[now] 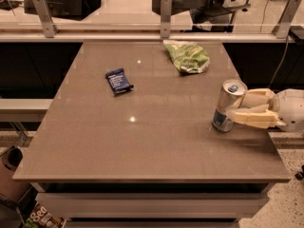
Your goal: Knock redbull can over
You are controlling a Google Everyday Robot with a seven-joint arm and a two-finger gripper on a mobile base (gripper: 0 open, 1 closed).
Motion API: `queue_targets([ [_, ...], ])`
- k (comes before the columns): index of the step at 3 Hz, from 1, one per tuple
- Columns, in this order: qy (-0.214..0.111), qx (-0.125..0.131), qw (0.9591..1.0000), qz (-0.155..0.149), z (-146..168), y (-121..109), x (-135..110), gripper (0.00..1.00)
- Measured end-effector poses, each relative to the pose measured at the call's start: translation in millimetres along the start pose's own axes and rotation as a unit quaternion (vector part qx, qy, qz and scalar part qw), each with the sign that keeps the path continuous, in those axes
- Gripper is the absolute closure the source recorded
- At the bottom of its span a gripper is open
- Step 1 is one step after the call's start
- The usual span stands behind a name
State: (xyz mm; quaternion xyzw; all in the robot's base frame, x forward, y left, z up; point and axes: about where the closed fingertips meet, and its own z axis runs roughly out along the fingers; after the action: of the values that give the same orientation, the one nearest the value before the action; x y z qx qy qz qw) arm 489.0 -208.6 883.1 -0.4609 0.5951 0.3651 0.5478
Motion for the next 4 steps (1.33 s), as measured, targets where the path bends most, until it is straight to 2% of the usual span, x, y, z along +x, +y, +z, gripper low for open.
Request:
queue_targets([
  [1, 0.000, 0.000, 1.0000, 0.000, 0.0, 0.0, 0.0, 1.00],
  [2, 0.020, -0.002, 0.9998, -0.001, 4.1, -1.3, -5.9, 1.00],
  [3, 0.053, 0.006, 0.9986, -0.004, 2.6, -3.1, -17.0, 1.00],
  [4, 0.092, 0.022, 0.9956, -0.004, -3.1, -4.1, -26.9, 1.00],
])
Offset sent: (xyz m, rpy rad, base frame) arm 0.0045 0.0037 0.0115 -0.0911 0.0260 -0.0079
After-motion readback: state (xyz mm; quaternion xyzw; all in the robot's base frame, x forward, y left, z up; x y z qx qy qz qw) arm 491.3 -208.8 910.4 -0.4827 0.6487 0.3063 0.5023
